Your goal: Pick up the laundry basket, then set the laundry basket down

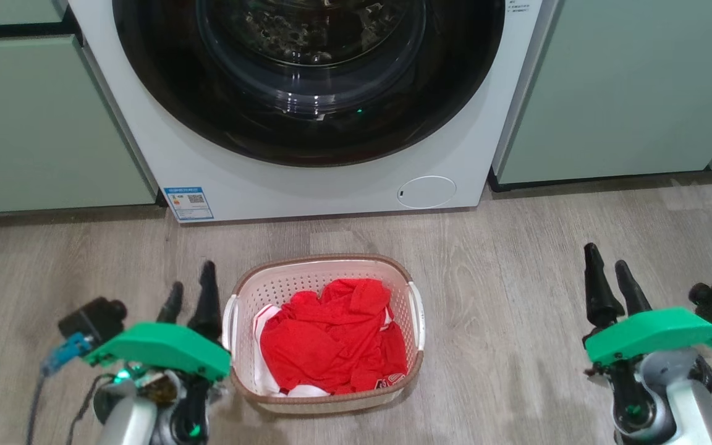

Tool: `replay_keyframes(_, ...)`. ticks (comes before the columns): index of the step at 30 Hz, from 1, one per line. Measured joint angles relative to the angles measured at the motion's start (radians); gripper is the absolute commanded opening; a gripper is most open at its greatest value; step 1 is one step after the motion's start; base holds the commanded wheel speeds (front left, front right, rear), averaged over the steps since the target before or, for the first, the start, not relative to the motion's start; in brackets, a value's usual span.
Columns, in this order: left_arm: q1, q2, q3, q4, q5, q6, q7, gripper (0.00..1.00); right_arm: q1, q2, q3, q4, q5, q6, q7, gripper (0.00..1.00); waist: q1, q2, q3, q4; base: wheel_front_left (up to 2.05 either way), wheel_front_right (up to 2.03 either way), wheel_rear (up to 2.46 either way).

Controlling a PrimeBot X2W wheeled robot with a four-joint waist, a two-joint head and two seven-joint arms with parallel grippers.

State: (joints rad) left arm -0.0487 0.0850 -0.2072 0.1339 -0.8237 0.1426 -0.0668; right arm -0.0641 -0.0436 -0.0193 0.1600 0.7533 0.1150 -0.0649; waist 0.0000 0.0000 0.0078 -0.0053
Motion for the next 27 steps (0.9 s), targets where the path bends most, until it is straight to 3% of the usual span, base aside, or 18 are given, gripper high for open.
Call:
replay_keyframes(18,-0.037,0.031,-0.126,0.151,0.184,-0.047,-0.050,1.00,-0.033,-0.046,0.123,0.026,-0.222,0.001,-0.052,1.00,0.0000,0.0000,-0.005,-0.008,0.00,0.00,0.00)
replay_keyframes(23,-0.049,0.030,-0.133,0.162,0.235,-0.043,-0.065,1.00,-0.034,-0.047,0.135,0.056,-0.260,0.001,-0.064,1.00,0.0000,0.0000,-0.008,-0.008,0.00,0.00,0.00)
replay_keyframes(27,-0.067,0.023,-0.129,0.119,0.281,-0.016,-0.077,1.00,-0.038,-0.047,0.135,0.046,-0.308,0.001,-0.078,1.00,0.0000,0.0000,-0.007,-0.007,0.00,0.00,0.00)
